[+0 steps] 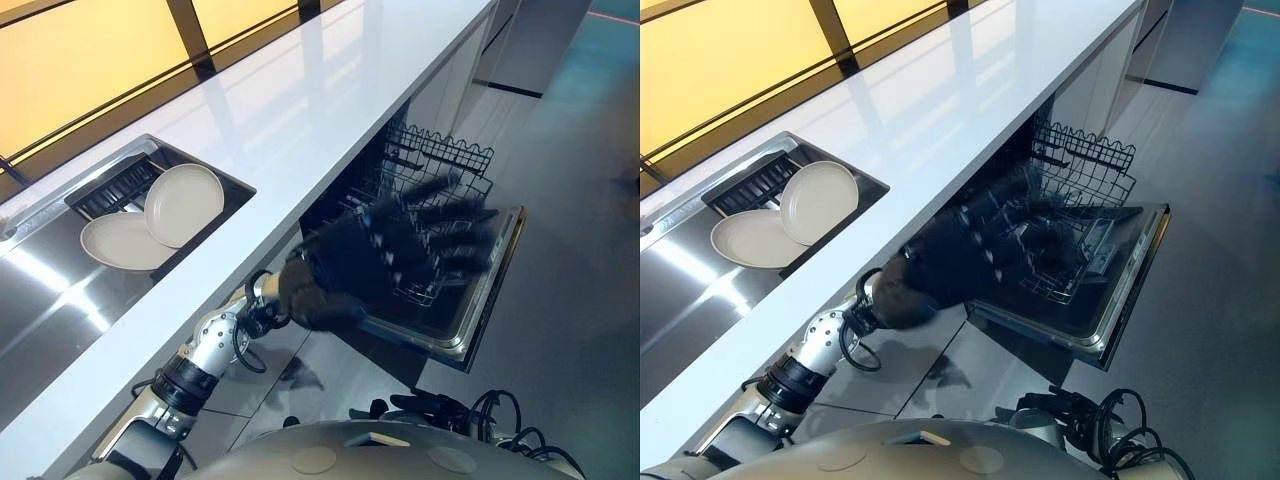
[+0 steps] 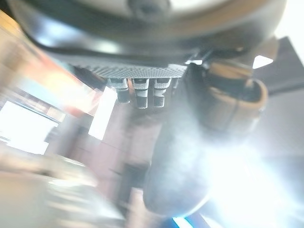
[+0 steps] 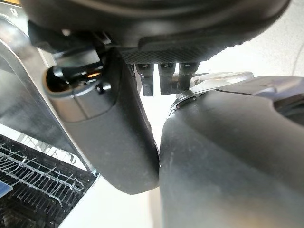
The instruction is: Pick up plates and place into dishwasher.
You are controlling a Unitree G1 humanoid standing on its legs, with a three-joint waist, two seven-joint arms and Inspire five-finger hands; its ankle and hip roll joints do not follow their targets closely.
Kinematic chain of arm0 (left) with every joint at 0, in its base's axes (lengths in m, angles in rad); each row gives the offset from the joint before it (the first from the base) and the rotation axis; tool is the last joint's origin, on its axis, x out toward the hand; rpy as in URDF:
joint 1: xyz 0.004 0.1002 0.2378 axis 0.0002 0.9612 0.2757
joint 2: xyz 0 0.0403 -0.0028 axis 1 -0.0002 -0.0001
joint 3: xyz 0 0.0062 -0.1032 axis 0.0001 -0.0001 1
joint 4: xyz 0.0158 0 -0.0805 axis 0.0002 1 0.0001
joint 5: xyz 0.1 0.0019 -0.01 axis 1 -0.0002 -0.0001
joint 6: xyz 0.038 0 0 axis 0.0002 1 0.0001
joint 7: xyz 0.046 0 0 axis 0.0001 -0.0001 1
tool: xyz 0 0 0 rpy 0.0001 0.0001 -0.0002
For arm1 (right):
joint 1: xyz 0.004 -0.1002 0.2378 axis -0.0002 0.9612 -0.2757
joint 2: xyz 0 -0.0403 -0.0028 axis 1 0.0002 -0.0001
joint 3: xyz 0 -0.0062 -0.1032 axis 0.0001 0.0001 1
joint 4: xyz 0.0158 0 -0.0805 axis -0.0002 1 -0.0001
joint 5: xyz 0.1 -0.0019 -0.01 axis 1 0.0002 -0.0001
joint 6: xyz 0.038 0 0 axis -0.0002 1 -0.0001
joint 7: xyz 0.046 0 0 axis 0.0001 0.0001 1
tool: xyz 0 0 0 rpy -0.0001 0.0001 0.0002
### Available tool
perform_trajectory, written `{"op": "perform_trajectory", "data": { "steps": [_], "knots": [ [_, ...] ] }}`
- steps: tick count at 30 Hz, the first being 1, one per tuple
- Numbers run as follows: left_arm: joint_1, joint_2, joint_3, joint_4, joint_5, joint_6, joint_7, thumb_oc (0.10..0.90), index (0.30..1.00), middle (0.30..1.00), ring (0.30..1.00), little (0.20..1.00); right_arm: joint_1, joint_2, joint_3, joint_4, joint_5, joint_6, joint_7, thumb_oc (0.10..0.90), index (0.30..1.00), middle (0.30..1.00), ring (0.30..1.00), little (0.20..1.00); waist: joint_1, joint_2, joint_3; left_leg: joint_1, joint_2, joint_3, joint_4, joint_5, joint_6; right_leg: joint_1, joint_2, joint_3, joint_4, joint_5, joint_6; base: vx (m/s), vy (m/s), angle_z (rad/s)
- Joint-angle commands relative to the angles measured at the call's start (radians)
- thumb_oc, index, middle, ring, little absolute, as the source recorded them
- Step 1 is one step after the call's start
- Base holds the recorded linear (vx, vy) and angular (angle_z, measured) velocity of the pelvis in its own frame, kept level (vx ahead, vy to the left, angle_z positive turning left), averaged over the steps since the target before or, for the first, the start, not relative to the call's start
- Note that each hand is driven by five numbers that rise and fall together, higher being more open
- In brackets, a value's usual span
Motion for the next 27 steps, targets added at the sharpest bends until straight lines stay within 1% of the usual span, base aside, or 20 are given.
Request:
{"op": "perform_trajectory", "data": {
  "steps": [1, 2, 3, 4, 5, 7, 8, 9, 10, 11, 12, 13, 15, 17, 19, 20, 23, 25, 26, 27],
  "knots": [
    [-0.095, 0.003, 0.155, -0.044, -0.057, -0.409, 0.381, 0.8, 0.9, 0.9, 0.9, 0.9, -0.015, 0.04, 0.035, 0.051, 0.023, 0.0, 0.024, 0.8, 0.9, 0.9, 0.9, 0.9, 0.004, -0.015, 0.002, 0.004, -0.074, 0.066, 0.007, -0.087, 0.045, 0.021, 0.032, 0.039, 0.068, -0.111, 0.053, 0.04, -0.025, 0.02],
    [-0.099, 0.028, 0.229, -0.027, 0.083, -0.468, 0.533, 0.8, 0.9, 0.9, 0.9, 0.9, 0.002, 0.04, 0.027, 0.049, 0.021, -0.007, 0.027, 0.8, 0.9, 0.9, 0.9, 0.9, 0.008, -0.018, 0.003, 0.011, -0.075, 0.059, 0.007, -0.088, 0.044, 0.031, 0.032, 0.039, 0.064, -0.111, 0.053, 0.04, -0.025, 0.01],
    [-0.108, 0.063, 0.286, 0.002, 0.322, -0.525, 0.719, 0.8, 0.9, 0.9, 0.9, 0.9, 0.015, 0.04, 0.02, 0.049, 0.017, -0.013, 0.029, 0.8, 0.9, 0.9, 0.9, 0.9, 0.012, -0.02, -0.003, 0.01, -0.076, 0.053, 0.007, -0.085, 0.043, 0.032, 0.033, 0.038, 0.059, -0.107, 0.054, 0.05, -0.024, -0.02],
    [-0.12, 0.101, 0.323, 0.023, 0.482, -0.54, 0.842, 0.8, 0.9, 0.9, 0.9, 0.9, 0.024, 0.039, 0.013, 0.05, 0.011, -0.017, 0.031, 0.8, 0.9, 0.9, 0.9, 0.9, 0.015, -0.021, -0.006, 0.01, -0.076, 0.047, 0.007, -0.085, 0.044, 0.034, 0.033, 0.036, 0.055, -0.106, 0.056, 0.05, -0.018, -0.02],
    [-0.133, 0.136, 0.349, 0.038, 0.595, -0.53, 0.916, 0.8, 0.9, 0.9, 0.9, 0.9, 0.03, 0.039, 0.007, 0.054, 0.007, -0.02, 0.032, 0.8, 0.9, 0.9, 0.9, 0.9, 0.017, -0.021, -0.006, 0.016, -0.077, 0.042, 0.007, -0.087, 0.043, 0.042, 0.033, 0.034, 0.053, -0.108, 0.057, 0.05, -0.015, -0.02],
    [-0.171, 0.217, 0.401, 0.077, 0.882, -0.458, 1.082, 0.8, 0.9, 0.9, 0.9, 0.9, 0.04, 0.037, -0.005, 0.064, -0.004, -0.024, 0.037, 0.8, 0.9, 0.9, 0.9, 0.9, 0.02, -0.02, -0.018, 0.013, -0.078, 0.035, 0.007, -0.085, 0.043, 0.042, 0.032, 0.032, 0.049, -0.105, 0.059, 0.06, -0.015, 0.01],
    [-0.2, 0.269, 0.434, 0.107, 1.03, -0.401, 1.133, 0.8, 0.9, 0.9, 0.9, 0.9, 0.042, 0.032, -0.013, 0.072, -0.009, -0.023, 0.042, 0.8, 0.9, 0.9, 0.9, 0.9, 0.02, -0.019, -0.025, 0.014, -0.078, 0.033, 0.007, -0.086, 0.043, 0.043, 0.033, 0.032, 0.047, -0.105, 0.06, 0.08, -0.017, 0.07],
    [-0.229, 0.32, 0.457, 0.135, 1.146, -0.345, 1.174, 0.8, 0.9, 0.9, 0.9, 0.9, 0.042, 0.028, -0.019, 0.079, -0.011, -0.02, 0.046, 0.8, 0.9, 0.9, 0.9, 0.9, 0.019, -0.017, -0.031, 0.015, -0.079, 0.033, 0.007, -0.086, 0.043, 0.045, 0.034, 0.033, 0.045, -0.106, 0.06, 0.08, -0.015, 0.11],
    [-0.254, 0.363, 0.467, 0.164, 1.262, -0.327, 1.198, 0.8, 0.9, 0.9, 0.9, 0.9, 0.042, 0.026, -0.021, 0.084, -0.01, -0.019, 0.048, 0.8, 0.9, 0.9, 0.9, 0.9, 0.018, -0.016, -0.034, 0.016, -0.08, 0.033, 0.007, -0.087, 0.043, 0.047, 0.035, 0.035, 0.042, -0.105, 0.061, 0.07, -0.014, 0.18],
    [-0.287, 0.432, 0.482, 0.2, 1.321, -0.307, 1.204, 0.8, 0.9, 0.9, 0.9, 0.9, 0.04, 0.02, -0.029, 0.091, -0.012, -0.015, 0.053, 0.8, 0.9, 0.9, 0.9, 0.9, 0.017, -0.013, -0.04, 0.016, -0.08, 0.034, 0.007, -0.087, 0.041, 0.048, 0.035, 0.036, 0.041, -0.105, 0.061, 0.08, -0.016, 0.17],
    [-0.352, 0.53, 0.485, 0.261, 1.376, -0.282, 1.201, 0.8, 0.9, 0.9, 0.9, 0.9, 0.037, 0.014, -0.034, 0.099, -0.016, -0.008, 0.059, 0.8, 0.9, 0.9, 0.9, 0.9, 0.014, -0.01, -0.047, 0.015, -0.08, 0.035, 0.007, -0.086, 0.04, 0.047, 0.036, 0.039, 0.04, -0.103, 0.063, 0.07, -0.014, 0.16],
    [-0.394, 0.595, 0.482, 0.308, 1.415, -0.286, 1.221, 0.8, 0.9, 0.9, 0.9, 0.9, 0.033, 0.007, -0.037, 0.104, -0.022, -0.001, 0.06, 0.8, 0.9, 0.9, 0.9, 0.9, 0.012, -0.005, -0.051, 0.013, -0.081, 0.037, 0.008, -0.084, 0.039, 0.045, 0.036, 0.042, 0.041, -0.103, 0.063, 0.06, -0.009, 0.13],
    [-0.451, 0.67, 0.469, 0.372, 1.461, -0.278, 1.242, 0.8, 0.9, 0.9, 0.9, 0.9, 0.029, 0.002, -0.038, 0.112, -0.031, 0.0, 0.058, 0.8, 0.9, 0.9, 0.9, 0.9, 0.01, 0.001, -0.054, 0.011, -0.081, 0.037, 0.009, -0.082, 0.038, 0.042, 0.036, 0.048, 0.046, -0.103, 0.062, 0.03, 0.002, 0.14],
    [-0.493, 0.717, 0.454, 0.422, 1.497, -0.267, 1.249, 0.8, 0.9, 0.9, 0.9, 0.9, 0.027, 0.001, -0.04, 0.12, -0.041, -0.007, 0.058, 0.8, 0.9, 0.9, 0.9, 0.9, 0.008, 0.006, -0.054, 0.009, -0.082, 0.037, 0.01, -0.082, 0.037, 0.038, 0.037, 0.052, 0.05, -0.104, 0.062, 0.01, 0.006, 0.11],
    [-0.565, 0.804, 0.409, 0.522, 1.518, -0.25, 1.223, 0.8, 0.9, 0.9, 0.9, 0.9, 0.024, -0.004, -0.034, 0.13, -0.057, -0.023, 0.062, 0.8, 0.9, 0.9, 0.9, 0.9, 0.006, 0.018, -0.056, 0.005, -0.082, 0.036, 0.011, -0.08, 0.036, 0.032, 0.038, 0.055, 0.06, -0.107, 0.063, 0.01, 0.005, 0.07],
    [-0.593, 0.829, 0.384, 0.559, 1.534, -0.251, 1.204, 0.8, 0.9, 0.9, 0.9, 0.9, 0.02, -0.005, -0.032, 0.134, -0.06, -0.027, 0.062, 0.8, 0.9, 0.9, 0.9, 0.9, 0.006, 0.021, -0.056, 0.004, -0.082, 0.034, 0.011, -0.08, 0.035, 0.029, 0.038, 0.055, 0.062, -0.107, 0.064, 0.0, 0.0, 0.0],
    [-0.653, 0.89, 0.317, 0.636, 1.59, -0.215, 1.118, 0.8, 0.9, 0.9, 0.9, 0.9, 0.01, -0.01, -0.029, 0.14, -0.075, -0.031, 0.064, 0.8, 0.9, 0.9, 0.9, 0.9, 0.009, 0.029, -0.054, 0.003, -0.082, 0.03, 0.013, -0.081, 0.034, 0.024, 0.039, 0.054, 0.074, -0.114, 0.064, 0.0, 0.0, 0.0],
    [-0.686, 0.918, 0.268, 0.695, 1.576, -0.192, 1.026, 0.8, 0.9, 0.9, 0.9, 0.9, 0.006, -0.015, -0.028, 0.145, -0.081, -0.034, 0.065, 0.8, 0.9, 0.9, 0.9, 0.9, 0.011, 0.035, -0.053, 0.003, -0.082, 0.026, 0.016, -0.083, 0.034, 0.023, 0.04, 0.054, 0.08, -0.119, 0.064, 0.0, 0.0, 0.0],
    [-0.695, 0.924, 0.256, 0.712, 1.57, -0.197, 1.007, 0.8, 0.9, 0.9, 0.9, 0.9, 0.005, -0.016, -0.028, 0.146, -0.084, -0.035, 0.067, 0.8, 0.9, 0.9, 0.9, 0.9, 0.012, 0.036, -0.052, 0.003, -0.082, 0.024, 0.016, -0.083, 0.034, 0.023, 0.041, 0.054, 0.081, -0.12, 0.064, 0.0, 0.0, 0.0],
    [-0.713, 0.931, 0.23, 0.746, 1.533, -0.188, 0.952, 0.8, 0.9, 0.9, 0.9, 0.9, 0.003, -0.018, -0.029, 0.15, -0.088, -0.038, 0.068, 0.8, 0.9, 0.9, 0.9, 0.9, 0.013, 0.039, -0.053, 0.003, -0.082, 0.021, 0.017, -0.083, 0.033, 0.024, 0.041, 0.053, 0.084, -0.123, 0.065, 0.0, 0.0, 0.0]
  ]
}}
